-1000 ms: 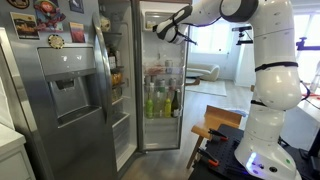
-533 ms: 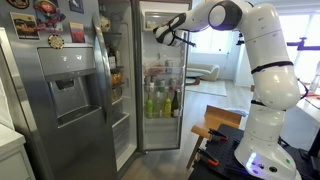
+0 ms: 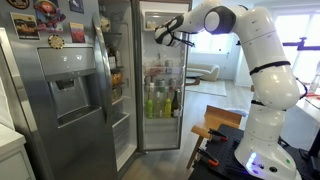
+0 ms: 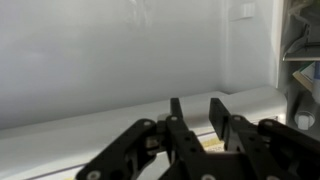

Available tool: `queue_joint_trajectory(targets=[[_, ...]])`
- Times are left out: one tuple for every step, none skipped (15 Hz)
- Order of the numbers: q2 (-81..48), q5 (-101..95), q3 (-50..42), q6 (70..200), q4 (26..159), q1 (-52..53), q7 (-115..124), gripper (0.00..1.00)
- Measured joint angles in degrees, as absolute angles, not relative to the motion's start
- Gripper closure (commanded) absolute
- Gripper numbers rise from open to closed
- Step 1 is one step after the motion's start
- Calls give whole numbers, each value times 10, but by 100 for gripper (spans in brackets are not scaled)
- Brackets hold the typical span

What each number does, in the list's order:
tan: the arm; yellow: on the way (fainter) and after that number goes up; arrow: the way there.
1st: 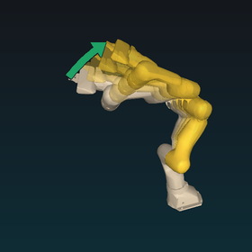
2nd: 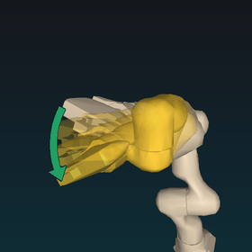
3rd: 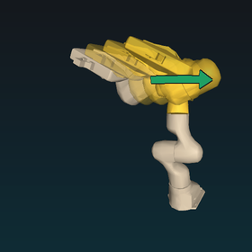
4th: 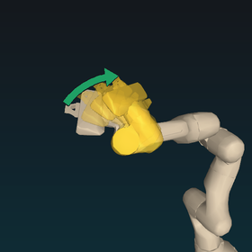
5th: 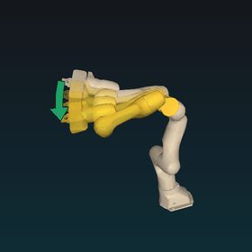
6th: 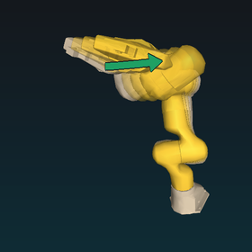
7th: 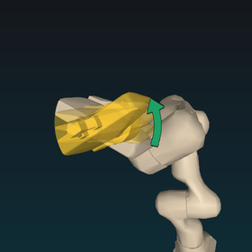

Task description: Open the lid of the top compartment of the fridge's side holder.

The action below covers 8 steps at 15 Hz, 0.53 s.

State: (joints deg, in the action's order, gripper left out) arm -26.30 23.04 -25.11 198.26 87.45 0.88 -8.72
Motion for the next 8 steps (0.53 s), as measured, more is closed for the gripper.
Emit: queue_joint_trajectory(targets=[[-265,231,-254,1982,873,9,-87,99],[-267,231,-258,1982,871,10,-87,100],[-270,231,-263,1982,869,11,-87,100],[-273,231,-269,1982,867,14,-87,100],[-276,232,-276,1982,866,18,-87,100],[-277,232,-283,1982,866,22,-87,100],[-278,232,-288,1981,866,26,-87,100],[-278,232,-291,1981,867,29,-87,100]])
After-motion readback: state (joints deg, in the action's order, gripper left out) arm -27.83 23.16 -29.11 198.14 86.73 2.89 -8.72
